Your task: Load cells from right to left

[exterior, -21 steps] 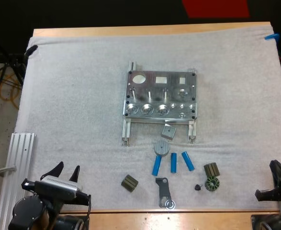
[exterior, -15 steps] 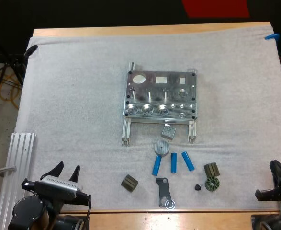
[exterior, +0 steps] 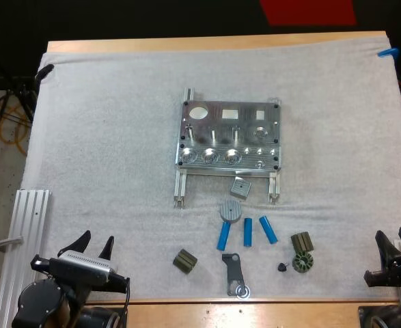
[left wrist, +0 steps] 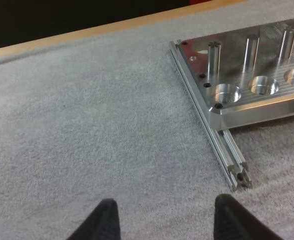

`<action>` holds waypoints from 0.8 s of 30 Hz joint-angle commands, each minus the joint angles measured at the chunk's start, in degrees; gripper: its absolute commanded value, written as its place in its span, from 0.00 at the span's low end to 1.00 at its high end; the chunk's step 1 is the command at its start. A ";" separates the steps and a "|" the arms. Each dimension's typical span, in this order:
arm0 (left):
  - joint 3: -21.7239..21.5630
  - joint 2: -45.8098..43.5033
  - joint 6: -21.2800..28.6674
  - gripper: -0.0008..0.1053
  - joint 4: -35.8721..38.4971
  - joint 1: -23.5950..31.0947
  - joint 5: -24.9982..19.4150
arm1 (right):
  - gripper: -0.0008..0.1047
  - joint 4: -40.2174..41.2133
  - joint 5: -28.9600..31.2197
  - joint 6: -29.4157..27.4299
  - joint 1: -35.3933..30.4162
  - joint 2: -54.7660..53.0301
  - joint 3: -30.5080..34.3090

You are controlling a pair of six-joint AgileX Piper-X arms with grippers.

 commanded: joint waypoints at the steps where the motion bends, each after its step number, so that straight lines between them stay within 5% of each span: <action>1: -0.31 -7.80 -0.09 0.41 -0.58 0.12 1.38 | 0.42 -0.45 -0.47 -0.23 -0.26 -2.26 -0.07; 9: -4.04 -3.06 -0.09 0.41 0.07 0.12 7.83 | 0.42 -0.19 -0.48 -0.23 -0.26 -1.33 -2.64; 14: -7.55 3.49 -0.09 0.41 0.30 0.12 16.02 | 0.42 2.19 -0.83 -0.23 -0.26 3.18 -6.71; 21: -12.34 12.25 0.24 0.41 0.93 0.12 18.03 | 0.42 2.63 -5.94 -0.23 -0.26 10.50 -12.27; 24: -15.55 16.47 4.71 0.41 3.91 0.12 19.03 | 0.42 2.86 -9.23 0.00 -0.26 13.89 -14.95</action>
